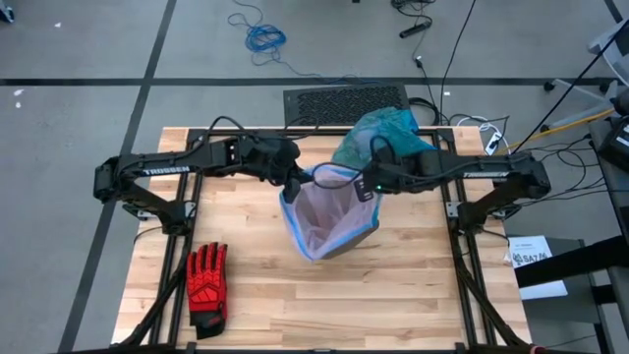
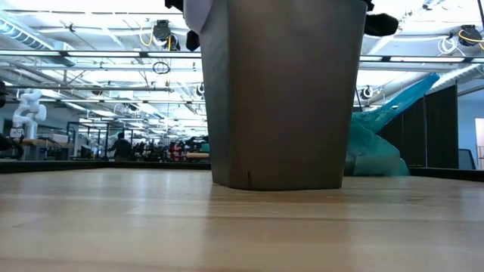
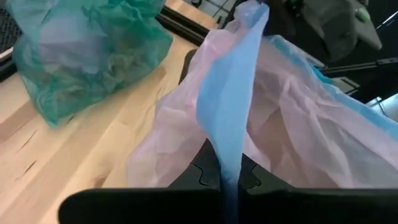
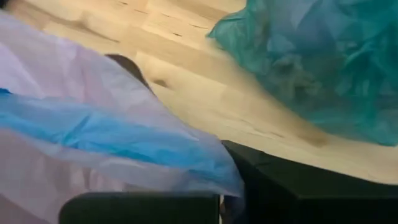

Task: Place trash/remove bag and relplace
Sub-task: Put the pink trash bag into the trash bin

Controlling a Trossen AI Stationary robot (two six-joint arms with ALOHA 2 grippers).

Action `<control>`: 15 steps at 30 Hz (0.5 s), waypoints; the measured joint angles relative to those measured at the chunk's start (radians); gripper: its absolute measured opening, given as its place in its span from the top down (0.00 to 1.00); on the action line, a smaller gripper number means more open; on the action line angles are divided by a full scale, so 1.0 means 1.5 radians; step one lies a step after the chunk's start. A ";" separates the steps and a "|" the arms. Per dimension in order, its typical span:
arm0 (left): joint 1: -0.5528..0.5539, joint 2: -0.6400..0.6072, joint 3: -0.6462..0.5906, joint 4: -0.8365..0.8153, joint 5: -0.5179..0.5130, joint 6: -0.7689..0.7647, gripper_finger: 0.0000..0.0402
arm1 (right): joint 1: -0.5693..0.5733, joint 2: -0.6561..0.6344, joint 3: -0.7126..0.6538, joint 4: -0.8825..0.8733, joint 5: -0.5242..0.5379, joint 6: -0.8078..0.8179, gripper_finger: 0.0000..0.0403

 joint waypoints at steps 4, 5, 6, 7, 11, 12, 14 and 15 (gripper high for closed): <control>0.003 0.000 0.000 -0.026 0.000 0.001 1.00 | -0.034 0.000 -0.001 0.011 -0.021 0.005 1.00; 0.004 0.000 0.000 -0.034 -0.002 0.001 1.00 | -0.043 0.000 -0.001 0.011 -0.021 0.005 1.00; 0.004 0.002 0.000 -0.039 -0.007 0.003 1.00 | -0.052 0.000 -0.001 0.011 -0.025 0.003 1.00; 0.004 0.006 0.000 -0.042 -0.008 0.004 1.00 | -0.062 0.000 -0.001 0.011 -0.031 -0.004 1.00; 0.006 0.010 0.000 -0.048 -0.013 0.005 1.00 | -0.089 -0.001 -0.001 0.030 -0.053 -0.047 1.00; 0.006 0.011 0.000 -0.044 -0.013 0.006 1.00 | -0.092 -0.003 -0.001 0.035 -0.056 -0.054 1.00; 0.006 0.014 0.001 -0.041 -0.014 0.002 1.00 | -0.093 -0.006 -0.001 0.049 -0.056 -0.066 1.00; 0.006 0.015 0.001 -0.044 -0.014 0.002 1.00 | -0.092 -0.007 -0.001 0.056 -0.057 -0.067 1.00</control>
